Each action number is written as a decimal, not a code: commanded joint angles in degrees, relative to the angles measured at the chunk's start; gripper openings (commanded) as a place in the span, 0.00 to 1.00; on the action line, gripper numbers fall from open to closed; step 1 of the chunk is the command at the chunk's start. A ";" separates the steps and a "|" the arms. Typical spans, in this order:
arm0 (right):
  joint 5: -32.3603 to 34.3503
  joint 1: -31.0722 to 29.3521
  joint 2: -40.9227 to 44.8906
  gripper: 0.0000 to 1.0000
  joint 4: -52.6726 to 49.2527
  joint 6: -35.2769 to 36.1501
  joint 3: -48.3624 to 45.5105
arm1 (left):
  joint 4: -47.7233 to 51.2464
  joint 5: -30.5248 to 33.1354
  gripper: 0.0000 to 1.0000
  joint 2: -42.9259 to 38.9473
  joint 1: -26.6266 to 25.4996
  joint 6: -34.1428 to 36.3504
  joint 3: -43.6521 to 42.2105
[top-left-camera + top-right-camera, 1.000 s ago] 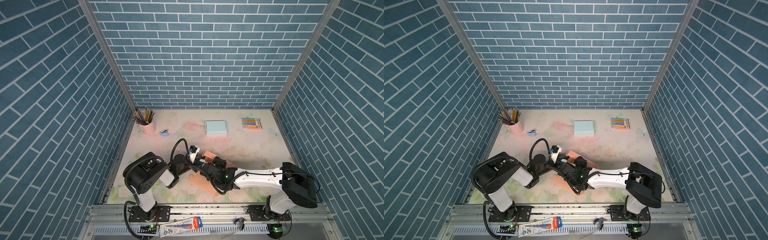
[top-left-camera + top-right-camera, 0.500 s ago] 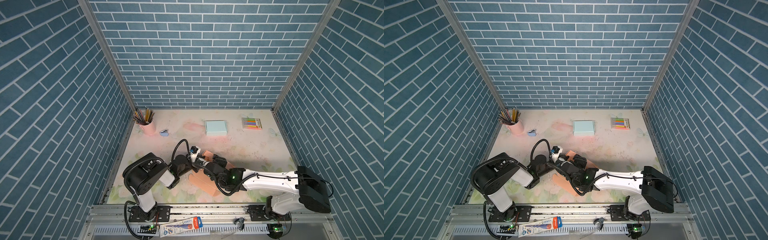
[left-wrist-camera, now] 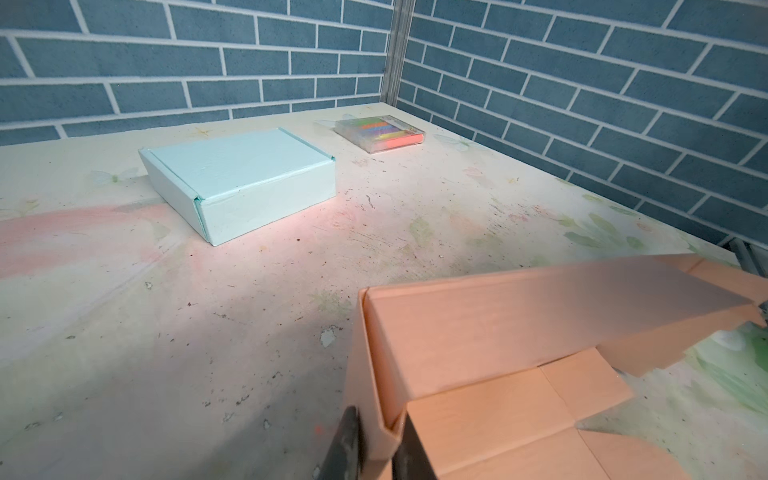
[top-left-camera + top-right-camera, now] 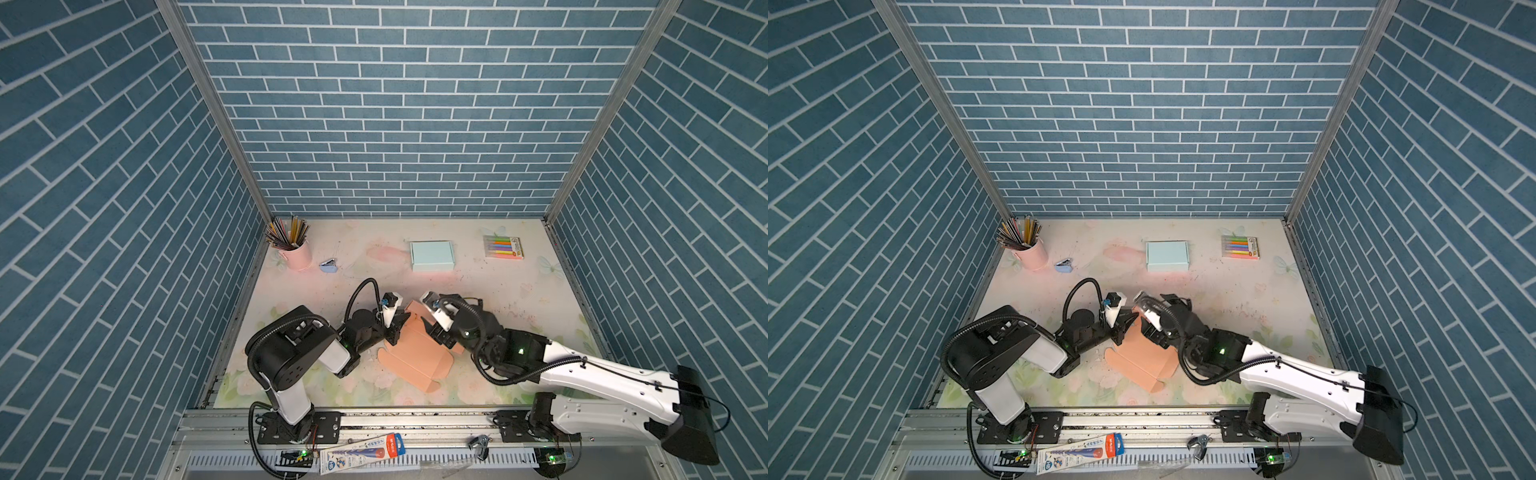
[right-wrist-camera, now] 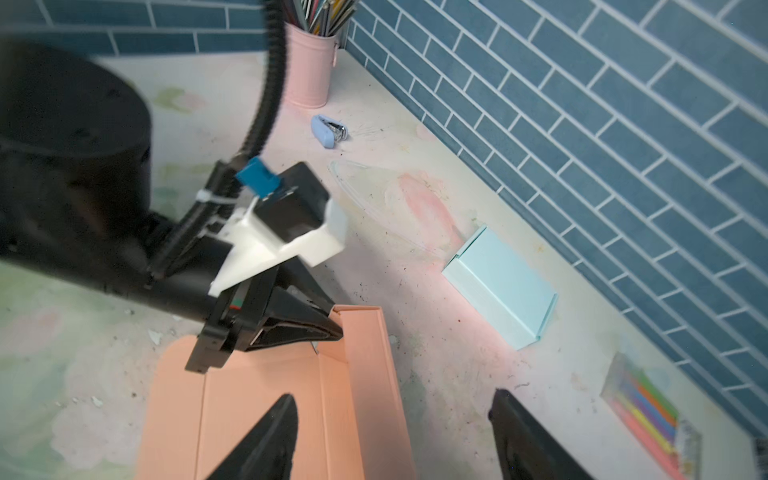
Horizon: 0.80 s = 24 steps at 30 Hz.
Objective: Fold the paper box
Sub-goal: 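Withdraw the right gripper from the box toward its own side, then grip the box's upright side with the right gripper while the left holds the corner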
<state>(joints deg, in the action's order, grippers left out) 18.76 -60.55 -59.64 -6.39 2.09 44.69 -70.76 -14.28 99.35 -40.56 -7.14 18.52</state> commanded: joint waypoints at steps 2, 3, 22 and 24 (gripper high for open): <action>-22.92 14.22 -0.63 0.76 0.06 -15.11 -0.21 | 1.87 1.00 0.17 -0.47 -0.73 1.19 0.99; -26.90 17.16 -2.03 0.75 -0.59 -16.62 0.32 | 2.07 1.10 0.17 -0.56 -0.82 1.23 1.18; -60.93 27.69 -23.17 0.73 11.11 -30.38 -1.23 | 3.76 1.90 0.20 1.67 -1.55 1.82 4.48; -62.16 27.72 -23.68 0.72 12.25 -31.15 -1.93 | 3.76 1.56 0.21 1.99 -1.56 1.81 4.81</action>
<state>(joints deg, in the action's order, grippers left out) -37.85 -32.97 -82.39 2.24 -25.71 44.05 -67.05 -12.64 100.29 -41.82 -6.37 22.33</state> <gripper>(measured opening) 0.725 0.204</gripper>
